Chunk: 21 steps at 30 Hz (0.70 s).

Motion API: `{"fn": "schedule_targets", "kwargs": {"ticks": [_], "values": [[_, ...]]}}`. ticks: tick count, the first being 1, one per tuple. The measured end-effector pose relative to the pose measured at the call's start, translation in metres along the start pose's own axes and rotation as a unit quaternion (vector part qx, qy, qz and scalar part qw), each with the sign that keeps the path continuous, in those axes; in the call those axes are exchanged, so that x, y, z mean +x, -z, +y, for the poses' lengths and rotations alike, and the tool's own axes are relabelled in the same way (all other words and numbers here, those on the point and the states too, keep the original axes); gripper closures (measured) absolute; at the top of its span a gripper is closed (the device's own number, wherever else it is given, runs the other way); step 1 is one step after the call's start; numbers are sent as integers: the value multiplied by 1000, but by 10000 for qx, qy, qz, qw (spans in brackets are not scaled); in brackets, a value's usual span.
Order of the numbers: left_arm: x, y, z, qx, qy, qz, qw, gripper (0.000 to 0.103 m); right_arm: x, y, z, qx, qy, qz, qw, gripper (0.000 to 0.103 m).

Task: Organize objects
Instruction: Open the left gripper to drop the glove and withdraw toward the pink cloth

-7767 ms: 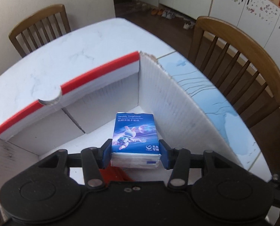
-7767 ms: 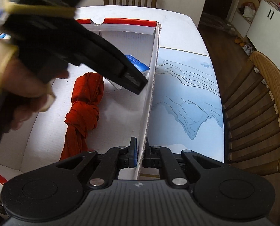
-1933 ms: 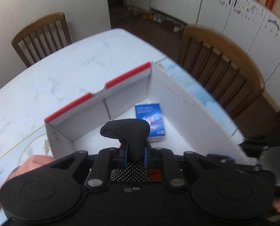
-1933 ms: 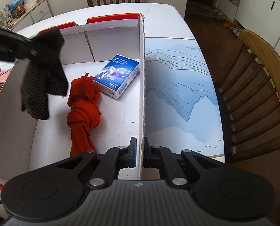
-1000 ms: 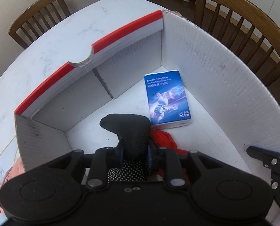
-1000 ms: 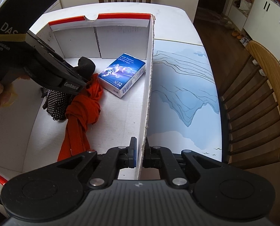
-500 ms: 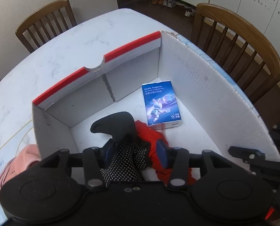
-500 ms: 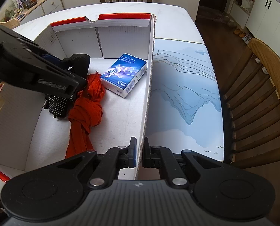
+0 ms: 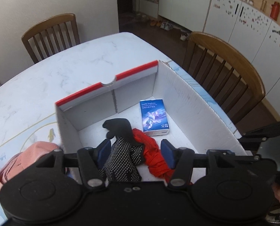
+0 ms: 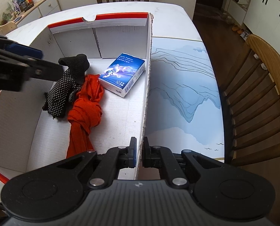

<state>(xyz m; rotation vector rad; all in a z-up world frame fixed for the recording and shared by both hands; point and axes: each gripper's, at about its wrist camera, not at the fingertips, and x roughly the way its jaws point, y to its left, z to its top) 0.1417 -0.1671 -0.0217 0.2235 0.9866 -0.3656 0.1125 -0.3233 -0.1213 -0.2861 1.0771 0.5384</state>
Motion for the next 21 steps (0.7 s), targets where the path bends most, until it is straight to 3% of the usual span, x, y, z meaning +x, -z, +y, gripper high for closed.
{"fn": "schedule_targets", "kwargs": {"ticks": [18, 21], "values": [[-40, 55, 90, -721, -242, -251, 9968, 39, -1, -1, 7, 237, 256, 104, 9993, 98], [-42, 66, 109, -901, -307, -252, 9951, 33, -1, -2, 8, 288, 329, 127, 9990, 98]]}}
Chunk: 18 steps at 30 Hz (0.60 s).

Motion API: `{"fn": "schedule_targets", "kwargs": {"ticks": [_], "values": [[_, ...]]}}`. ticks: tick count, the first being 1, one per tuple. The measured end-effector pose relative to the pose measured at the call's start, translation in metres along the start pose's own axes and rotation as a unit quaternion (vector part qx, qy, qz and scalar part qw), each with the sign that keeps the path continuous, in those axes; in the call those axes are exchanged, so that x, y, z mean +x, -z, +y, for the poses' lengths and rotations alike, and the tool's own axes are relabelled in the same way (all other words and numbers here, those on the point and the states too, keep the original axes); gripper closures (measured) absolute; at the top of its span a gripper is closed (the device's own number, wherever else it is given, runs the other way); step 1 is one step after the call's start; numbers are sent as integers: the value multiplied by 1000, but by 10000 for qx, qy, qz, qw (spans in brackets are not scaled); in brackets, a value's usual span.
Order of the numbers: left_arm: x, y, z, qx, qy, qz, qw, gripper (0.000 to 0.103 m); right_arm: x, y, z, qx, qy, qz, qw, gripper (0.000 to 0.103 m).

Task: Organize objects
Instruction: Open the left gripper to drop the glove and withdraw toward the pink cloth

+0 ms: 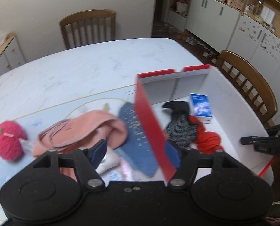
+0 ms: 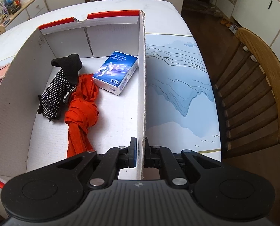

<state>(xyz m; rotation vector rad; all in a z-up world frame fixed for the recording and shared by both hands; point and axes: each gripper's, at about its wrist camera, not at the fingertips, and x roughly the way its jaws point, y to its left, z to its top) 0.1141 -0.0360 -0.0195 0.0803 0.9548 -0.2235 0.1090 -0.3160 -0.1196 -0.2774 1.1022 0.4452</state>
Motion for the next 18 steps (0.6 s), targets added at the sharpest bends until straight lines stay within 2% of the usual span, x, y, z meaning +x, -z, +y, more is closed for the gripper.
{"fn": "schedule_targets", "kwargs": {"ticks": [6, 10, 12, 18], "values": [[-1, 8, 37, -271, -90, -37, 9996, 26, 1, -1, 3, 109, 141, 84, 9998, 98], [-1, 18, 56, -369, -216, -54, 9991, 18, 1, -2, 8, 140, 197, 160, 9996, 98], [0, 25, 62, -389, -295, -42, 9988, 13, 1, -2, 10, 139, 240, 182, 9994, 98], [3, 58, 73, -289, -340, 123, 9989, 9, 1, -2, 16, 125, 353, 244, 9990, 98]]}}
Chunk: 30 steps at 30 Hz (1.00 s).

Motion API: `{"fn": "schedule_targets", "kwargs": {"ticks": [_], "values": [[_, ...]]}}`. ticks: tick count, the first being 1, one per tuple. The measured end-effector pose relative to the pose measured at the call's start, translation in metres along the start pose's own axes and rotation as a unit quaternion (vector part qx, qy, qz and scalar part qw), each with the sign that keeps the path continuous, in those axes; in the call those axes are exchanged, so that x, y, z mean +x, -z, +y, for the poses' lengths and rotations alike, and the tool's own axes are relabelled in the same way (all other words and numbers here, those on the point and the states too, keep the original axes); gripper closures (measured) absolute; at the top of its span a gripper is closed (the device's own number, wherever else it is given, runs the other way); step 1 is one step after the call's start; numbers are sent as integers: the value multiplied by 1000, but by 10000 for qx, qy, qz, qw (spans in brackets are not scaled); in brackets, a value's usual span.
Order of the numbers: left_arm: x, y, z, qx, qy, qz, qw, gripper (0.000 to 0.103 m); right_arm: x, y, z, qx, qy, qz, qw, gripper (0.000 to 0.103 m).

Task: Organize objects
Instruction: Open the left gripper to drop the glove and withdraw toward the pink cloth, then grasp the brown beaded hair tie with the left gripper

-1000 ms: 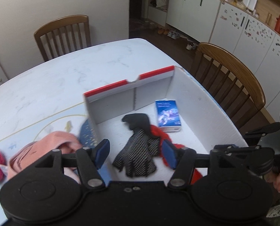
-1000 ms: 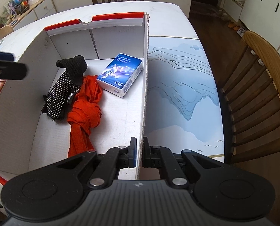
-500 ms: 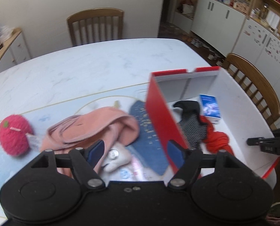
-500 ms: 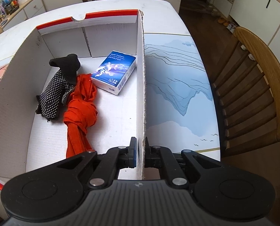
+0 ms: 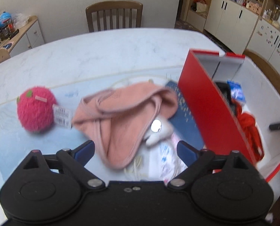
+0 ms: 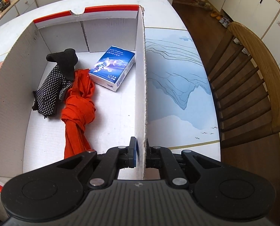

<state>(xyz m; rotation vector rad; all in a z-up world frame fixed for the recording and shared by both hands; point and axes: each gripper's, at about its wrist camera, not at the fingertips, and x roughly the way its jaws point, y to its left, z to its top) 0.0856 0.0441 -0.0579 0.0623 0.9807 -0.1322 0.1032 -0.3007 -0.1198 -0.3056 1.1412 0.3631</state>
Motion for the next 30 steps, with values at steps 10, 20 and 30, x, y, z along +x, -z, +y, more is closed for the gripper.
{"fn": "schedule_targets", "kwargs": {"ticks": [10, 20, 30], "values": [[13, 55, 6, 11, -72, 494, 9988, 8, 1, 1, 6, -82, 117, 5, 9999, 96], [22, 73, -14, 109, -194, 666, 9975, 10, 3, 1, 9, -373, 0, 34, 9993, 97], [26, 80, -20, -259, -400, 712, 9963, 19, 8, 4, 4, -576, -357, 185, 9975, 97]]}}
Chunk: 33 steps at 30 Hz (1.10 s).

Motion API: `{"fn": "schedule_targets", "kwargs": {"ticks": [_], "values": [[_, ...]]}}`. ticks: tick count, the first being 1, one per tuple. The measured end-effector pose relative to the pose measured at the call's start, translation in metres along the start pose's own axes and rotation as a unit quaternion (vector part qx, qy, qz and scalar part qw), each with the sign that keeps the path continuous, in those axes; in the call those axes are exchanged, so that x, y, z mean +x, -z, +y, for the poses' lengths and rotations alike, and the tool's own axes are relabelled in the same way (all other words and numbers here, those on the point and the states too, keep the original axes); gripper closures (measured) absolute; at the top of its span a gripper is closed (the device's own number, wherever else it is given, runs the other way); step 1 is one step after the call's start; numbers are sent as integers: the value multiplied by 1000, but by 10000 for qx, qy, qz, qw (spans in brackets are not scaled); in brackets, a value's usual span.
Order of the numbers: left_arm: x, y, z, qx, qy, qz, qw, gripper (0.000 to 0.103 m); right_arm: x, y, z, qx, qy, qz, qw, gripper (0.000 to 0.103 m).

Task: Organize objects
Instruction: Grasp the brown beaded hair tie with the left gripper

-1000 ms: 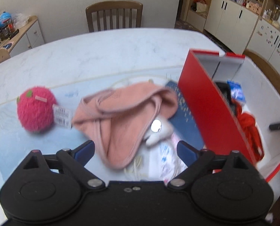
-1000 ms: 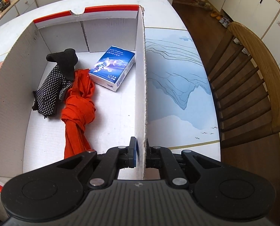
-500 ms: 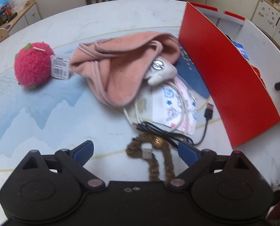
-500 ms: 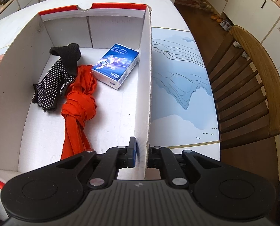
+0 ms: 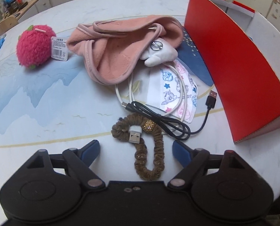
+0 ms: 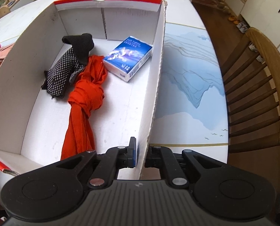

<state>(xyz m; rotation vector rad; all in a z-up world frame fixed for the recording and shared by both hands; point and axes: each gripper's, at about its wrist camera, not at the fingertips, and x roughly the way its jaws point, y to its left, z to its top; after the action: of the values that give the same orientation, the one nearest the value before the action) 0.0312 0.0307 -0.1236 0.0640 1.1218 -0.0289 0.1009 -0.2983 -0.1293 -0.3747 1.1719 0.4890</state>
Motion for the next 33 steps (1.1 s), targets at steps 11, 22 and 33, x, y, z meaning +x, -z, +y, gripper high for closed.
{"fn": "schedule_targets", "kwargs": {"ticks": [11, 22, 33], "values": [[-7, -1, -2, -333, -51, -70, 9994, 58, 1, 2, -2, -183, -166, -5, 9997, 97], [-16, 3, 1, -560, -102, 81, 9983, 90, 2, 1, -8, -229, -230, -68, 9995, 97], [-62, -5, 9, -684, -131, -174, 9974, 91, 4, 0, -14, -218, -301, -137, 9992, 97]]}}
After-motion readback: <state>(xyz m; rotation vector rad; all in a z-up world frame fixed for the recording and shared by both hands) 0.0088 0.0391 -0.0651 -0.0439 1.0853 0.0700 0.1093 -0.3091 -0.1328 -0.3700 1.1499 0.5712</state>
